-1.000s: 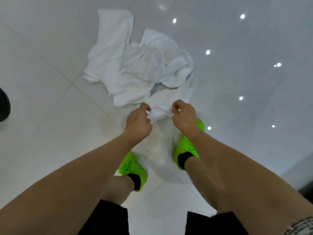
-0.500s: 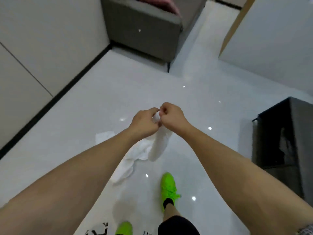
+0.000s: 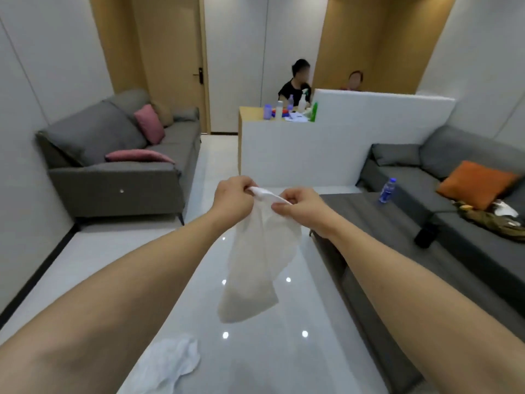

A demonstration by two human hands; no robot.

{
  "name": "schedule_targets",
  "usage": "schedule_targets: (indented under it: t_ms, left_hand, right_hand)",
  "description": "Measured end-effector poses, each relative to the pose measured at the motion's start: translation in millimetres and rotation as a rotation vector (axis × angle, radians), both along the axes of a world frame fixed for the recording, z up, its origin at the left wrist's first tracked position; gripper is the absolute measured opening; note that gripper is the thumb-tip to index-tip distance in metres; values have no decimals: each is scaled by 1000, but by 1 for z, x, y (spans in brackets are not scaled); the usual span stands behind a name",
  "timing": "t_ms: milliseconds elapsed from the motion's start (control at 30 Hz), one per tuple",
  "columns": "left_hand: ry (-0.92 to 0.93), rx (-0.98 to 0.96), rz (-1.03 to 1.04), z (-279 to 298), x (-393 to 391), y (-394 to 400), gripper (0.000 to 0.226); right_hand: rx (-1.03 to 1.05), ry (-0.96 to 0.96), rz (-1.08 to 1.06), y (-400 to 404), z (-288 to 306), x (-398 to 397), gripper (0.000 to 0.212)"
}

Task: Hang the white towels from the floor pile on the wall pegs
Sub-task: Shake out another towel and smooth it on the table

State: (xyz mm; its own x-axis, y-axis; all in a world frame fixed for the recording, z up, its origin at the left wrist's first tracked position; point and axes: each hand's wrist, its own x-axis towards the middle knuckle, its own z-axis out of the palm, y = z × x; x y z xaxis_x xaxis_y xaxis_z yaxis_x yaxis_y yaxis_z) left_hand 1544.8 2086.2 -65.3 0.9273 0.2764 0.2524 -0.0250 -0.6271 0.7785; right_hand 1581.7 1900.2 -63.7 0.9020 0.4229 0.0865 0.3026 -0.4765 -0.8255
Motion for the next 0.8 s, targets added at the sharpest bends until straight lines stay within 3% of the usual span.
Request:
schedule_targets:
  t_ms: [100,200,333,400,500,567,633,667,700,800]
  left_hand:
    - [-26,-130,-49,35,-3,-71,33]
    - [3,-242,-139,53,-7,-141,19]
    - [36,-253,-388,67,-23,-261,47]
    - [54,-196,-495,66,-30,-315,43]
    - [41,-181,-519,65,-35,-383,31]
    - [25,-172,-483,67,-35,-421,17]
    - [3,-121,-426,72,-32,-455,10]
    - [-9,-95,-420,76,-29,-472,9]
    - [-13,-61,-444,80,-25,-490,8]
    - [41,68,-692,88,-13,-553,14]
  right_hand:
    - [56,13,-87,-83,16,-15,24]
    - [201,14,-213,-152,26,-34,32]
    - [307,-53,-376,-265,47,-70,31]
    - [348,-63,-437,-321,57,-86,38]
    - [216,12,-398,-411,67,-111,37]
    - [-57,129,-344,-465,69,-125,27]
    - [-378,106,-384,-512,66,-131,20]
    - [-434,51,-433,-531,65,-133,14]
    - [-409,-3,-491,-548,65,-133,11]
    - [-77,-109,-659,-586,74,-128,10]
